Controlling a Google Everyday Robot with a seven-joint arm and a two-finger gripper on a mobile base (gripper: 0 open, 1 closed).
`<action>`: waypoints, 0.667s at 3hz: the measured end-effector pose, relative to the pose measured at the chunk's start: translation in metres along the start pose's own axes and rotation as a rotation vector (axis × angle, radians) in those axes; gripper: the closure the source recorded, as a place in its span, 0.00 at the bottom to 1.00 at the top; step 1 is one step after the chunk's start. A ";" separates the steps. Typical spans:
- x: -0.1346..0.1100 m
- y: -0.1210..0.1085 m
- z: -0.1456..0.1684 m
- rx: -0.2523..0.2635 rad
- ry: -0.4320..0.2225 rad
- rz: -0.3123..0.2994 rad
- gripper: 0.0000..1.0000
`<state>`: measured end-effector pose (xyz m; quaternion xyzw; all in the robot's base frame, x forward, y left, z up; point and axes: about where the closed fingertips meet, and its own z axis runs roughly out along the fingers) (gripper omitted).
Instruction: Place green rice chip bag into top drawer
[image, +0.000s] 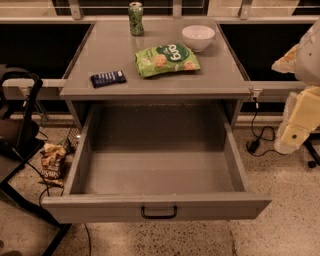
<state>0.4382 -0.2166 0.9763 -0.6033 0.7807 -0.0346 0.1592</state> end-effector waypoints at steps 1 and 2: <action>0.000 0.000 0.000 0.000 0.000 0.000 0.00; -0.041 -0.038 0.017 0.060 -0.111 -0.080 0.00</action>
Offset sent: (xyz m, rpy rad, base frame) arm 0.0894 0.0664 0.0029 0.1465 -0.1877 0.2107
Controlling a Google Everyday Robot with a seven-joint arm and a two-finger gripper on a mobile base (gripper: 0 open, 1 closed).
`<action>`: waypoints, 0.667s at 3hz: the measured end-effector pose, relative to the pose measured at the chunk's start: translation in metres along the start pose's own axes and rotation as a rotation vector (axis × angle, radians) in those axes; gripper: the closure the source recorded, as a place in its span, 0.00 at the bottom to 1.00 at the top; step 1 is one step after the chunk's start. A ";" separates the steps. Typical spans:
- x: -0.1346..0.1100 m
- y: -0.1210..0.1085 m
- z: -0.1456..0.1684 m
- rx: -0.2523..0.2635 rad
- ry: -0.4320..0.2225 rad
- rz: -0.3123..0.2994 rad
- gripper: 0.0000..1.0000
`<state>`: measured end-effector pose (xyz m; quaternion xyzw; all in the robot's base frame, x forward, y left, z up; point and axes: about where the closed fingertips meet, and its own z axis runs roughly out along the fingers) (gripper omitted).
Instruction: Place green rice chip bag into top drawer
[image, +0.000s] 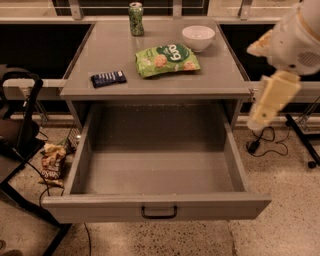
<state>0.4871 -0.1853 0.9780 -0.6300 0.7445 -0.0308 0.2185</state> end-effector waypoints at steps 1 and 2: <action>-0.047 -0.061 0.025 0.072 -0.095 -0.078 0.00; -0.097 -0.117 0.041 0.125 -0.146 -0.127 0.00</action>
Offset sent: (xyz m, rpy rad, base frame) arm 0.2295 0.1497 0.0788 0.1229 -0.3210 0.2121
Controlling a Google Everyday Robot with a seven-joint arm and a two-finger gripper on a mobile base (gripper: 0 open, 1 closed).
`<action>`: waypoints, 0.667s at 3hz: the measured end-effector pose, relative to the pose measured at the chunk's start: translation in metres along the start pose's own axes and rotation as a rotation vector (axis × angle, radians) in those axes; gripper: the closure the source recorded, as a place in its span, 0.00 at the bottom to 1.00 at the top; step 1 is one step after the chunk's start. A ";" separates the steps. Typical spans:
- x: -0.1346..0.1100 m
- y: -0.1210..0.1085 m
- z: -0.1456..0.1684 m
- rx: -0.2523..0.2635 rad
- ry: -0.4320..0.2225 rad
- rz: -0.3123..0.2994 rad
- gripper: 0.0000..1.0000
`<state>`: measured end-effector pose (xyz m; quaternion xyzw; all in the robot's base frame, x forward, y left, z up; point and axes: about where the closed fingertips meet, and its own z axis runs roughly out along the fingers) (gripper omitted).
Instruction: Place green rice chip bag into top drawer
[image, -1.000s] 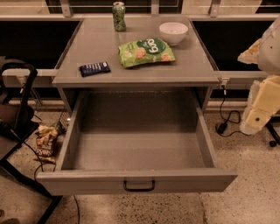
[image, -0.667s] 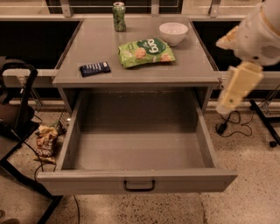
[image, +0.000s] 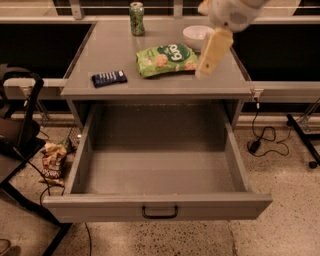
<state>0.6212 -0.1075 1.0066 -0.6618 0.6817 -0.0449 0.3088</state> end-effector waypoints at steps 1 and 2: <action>-0.046 -0.058 0.029 0.050 -0.024 -0.037 0.00; -0.068 -0.072 0.017 0.086 -0.063 -0.053 0.00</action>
Offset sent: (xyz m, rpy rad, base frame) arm 0.0486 0.0351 0.0158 0.0052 -0.0480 0.0186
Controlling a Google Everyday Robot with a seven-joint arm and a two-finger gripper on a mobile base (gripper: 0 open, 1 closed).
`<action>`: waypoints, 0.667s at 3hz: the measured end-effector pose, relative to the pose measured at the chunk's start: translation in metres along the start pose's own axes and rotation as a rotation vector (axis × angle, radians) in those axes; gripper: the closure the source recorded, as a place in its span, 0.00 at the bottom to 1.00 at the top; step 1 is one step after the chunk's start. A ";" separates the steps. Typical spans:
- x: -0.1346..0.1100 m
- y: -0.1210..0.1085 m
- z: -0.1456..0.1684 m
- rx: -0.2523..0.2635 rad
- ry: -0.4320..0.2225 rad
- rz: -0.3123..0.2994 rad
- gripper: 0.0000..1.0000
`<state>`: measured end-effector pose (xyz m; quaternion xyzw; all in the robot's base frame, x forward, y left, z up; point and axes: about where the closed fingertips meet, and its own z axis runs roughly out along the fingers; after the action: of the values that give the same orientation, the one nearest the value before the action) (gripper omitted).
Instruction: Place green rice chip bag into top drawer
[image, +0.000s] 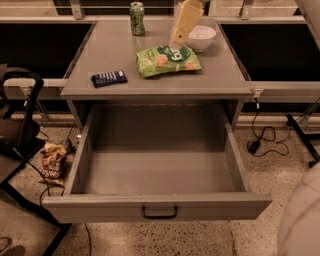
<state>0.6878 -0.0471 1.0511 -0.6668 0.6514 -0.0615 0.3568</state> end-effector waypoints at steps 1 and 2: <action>-0.002 0.000 0.004 0.014 0.016 -0.016 0.00; -0.013 -0.022 0.036 0.043 0.035 -0.094 0.00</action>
Offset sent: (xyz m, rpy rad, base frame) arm 0.0992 0.0592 -0.0092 -0.1464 -0.1729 0.1015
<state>0.7236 -0.0232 1.0416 -0.6876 0.6242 -0.1038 0.3561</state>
